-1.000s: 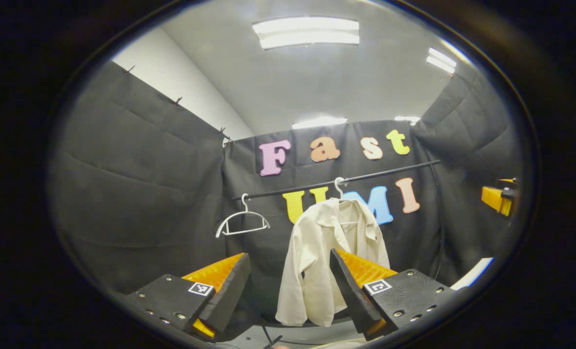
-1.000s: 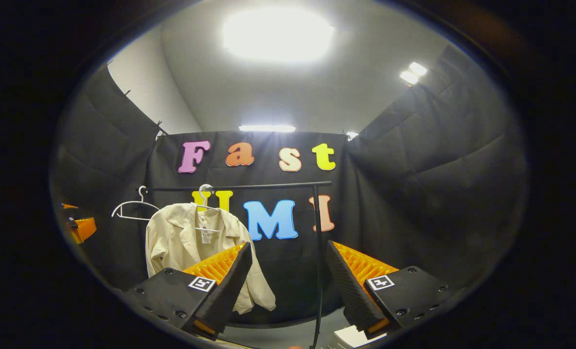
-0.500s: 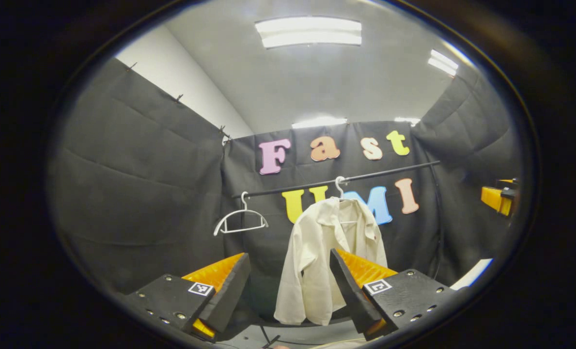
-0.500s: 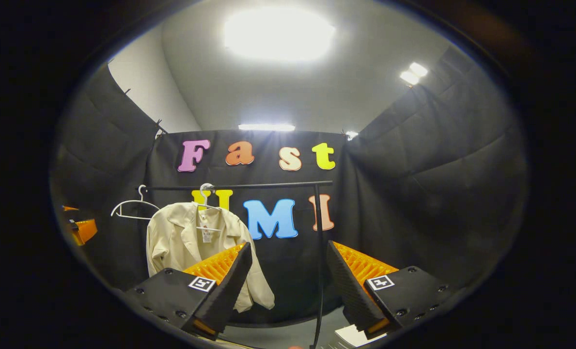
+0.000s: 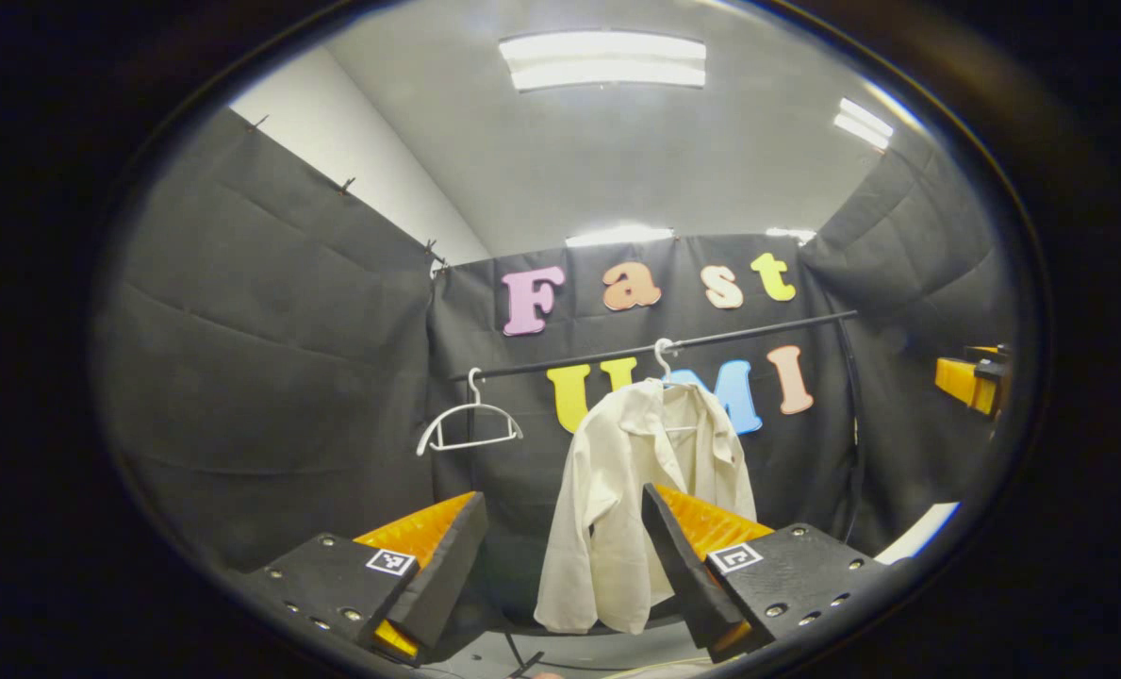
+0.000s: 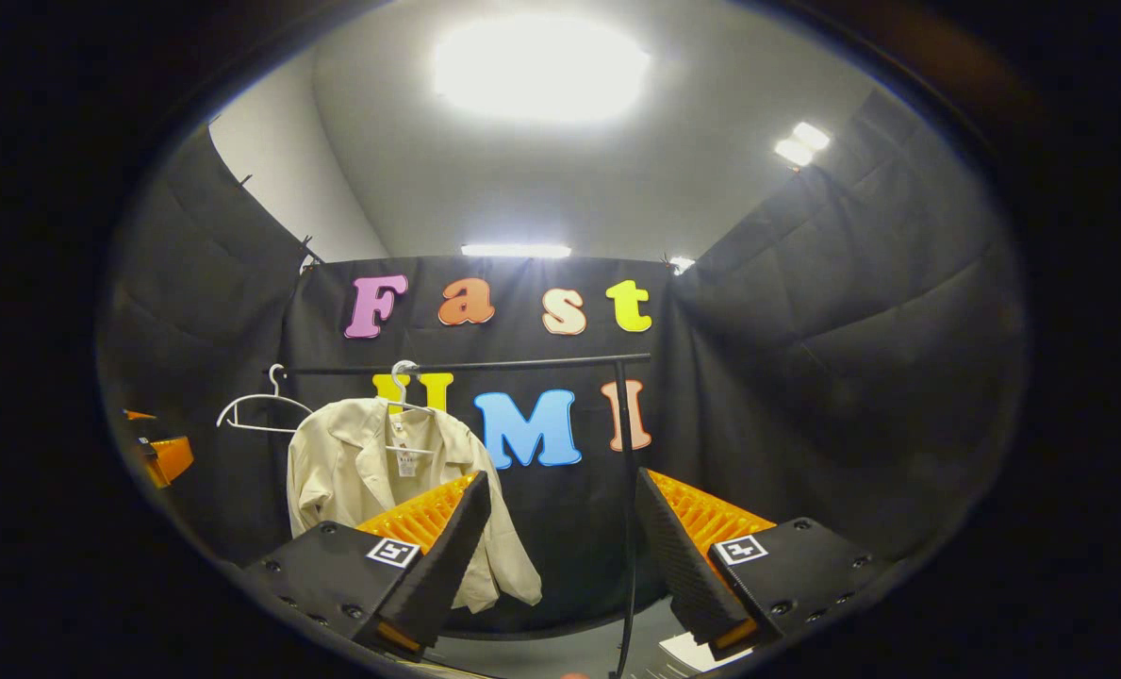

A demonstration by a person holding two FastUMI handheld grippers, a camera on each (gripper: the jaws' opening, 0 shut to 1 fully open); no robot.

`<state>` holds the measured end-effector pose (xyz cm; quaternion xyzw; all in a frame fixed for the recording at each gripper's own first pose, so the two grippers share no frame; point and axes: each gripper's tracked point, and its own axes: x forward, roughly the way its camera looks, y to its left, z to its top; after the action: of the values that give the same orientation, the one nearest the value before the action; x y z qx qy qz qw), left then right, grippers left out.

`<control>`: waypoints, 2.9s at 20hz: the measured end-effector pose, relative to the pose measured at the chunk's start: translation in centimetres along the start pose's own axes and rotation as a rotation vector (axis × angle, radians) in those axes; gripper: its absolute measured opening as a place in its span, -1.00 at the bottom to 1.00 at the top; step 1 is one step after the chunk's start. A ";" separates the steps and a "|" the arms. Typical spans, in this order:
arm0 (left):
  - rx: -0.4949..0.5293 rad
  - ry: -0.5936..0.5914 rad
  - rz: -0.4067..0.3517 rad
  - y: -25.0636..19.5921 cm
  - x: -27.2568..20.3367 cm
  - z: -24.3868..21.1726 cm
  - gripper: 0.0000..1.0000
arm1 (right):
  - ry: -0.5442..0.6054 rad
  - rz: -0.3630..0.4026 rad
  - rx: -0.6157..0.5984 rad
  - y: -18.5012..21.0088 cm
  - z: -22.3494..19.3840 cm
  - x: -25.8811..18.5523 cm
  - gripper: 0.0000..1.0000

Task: Grasp the clothes on the hanger with both hands and then place them into the laundry hamper below.

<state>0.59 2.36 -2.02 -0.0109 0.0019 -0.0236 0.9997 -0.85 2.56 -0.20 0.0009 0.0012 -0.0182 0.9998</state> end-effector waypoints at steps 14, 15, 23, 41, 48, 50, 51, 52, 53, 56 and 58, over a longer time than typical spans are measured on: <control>0.018 -0.020 0.014 -1.3 3.6 0.6 0.92 | -0.040 0.064 0.004 3.2 0.6 5.0 0.94; 0.027 -0.017 0.024 -1.8 4.5 0.3 0.94 | -0.027 0.080 0.011 3.5 -0.1 6.1 0.84; 0.081 -0.029 0.055 -7.2 12.4 0.0 0.96 | 0.045 0.191 0.052 6.1 -4.3 15.5 0.95; 0.138 -0.011 0.114 -16.4 29.7 -4.7 0.92 | 0.103 0.390 0.100 13.4 -11.4 31.7 0.94; 0.148 0.067 0.183 -17.0 35.2 -8.7 0.94 | 0.158 0.457 0.108 17.1 -14.8 36.1 0.94; 0.169 0.082 0.202 -17.0 36.2 -9.5 0.92 | 0.169 0.474 0.093 18.1 -15.8 36.9 0.95; 0.185 0.091 0.210 -17.2 36.6 -9.8 0.94 | 0.175 0.479 0.085 18.5 -16.3 37.2 0.95; 0.202 0.097 0.225 -17.2 37.1 -10.4 0.92 | 0.180 0.471 0.075 18.6 -16.7 37.8 0.94; 0.216 0.107 0.236 -17.1 37.5 -10.8 0.92 | 0.186 0.472 0.078 18.8 -17.1 38.0 0.94; 0.230 0.127 0.261 -16.7 38.2 -11.7 0.96 | 0.193 0.484 0.083 19.7 -17.9 39.0 0.94; 0.237 0.134 0.272 -16.3 38.7 -11.8 0.85 | 0.194 0.496 0.071 20.3 -18.4 39.5 0.93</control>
<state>38.47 -16.04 -13.62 0.1087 0.0673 0.1110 0.9856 39.29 21.42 -18.71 0.0381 0.0962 0.2273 0.9683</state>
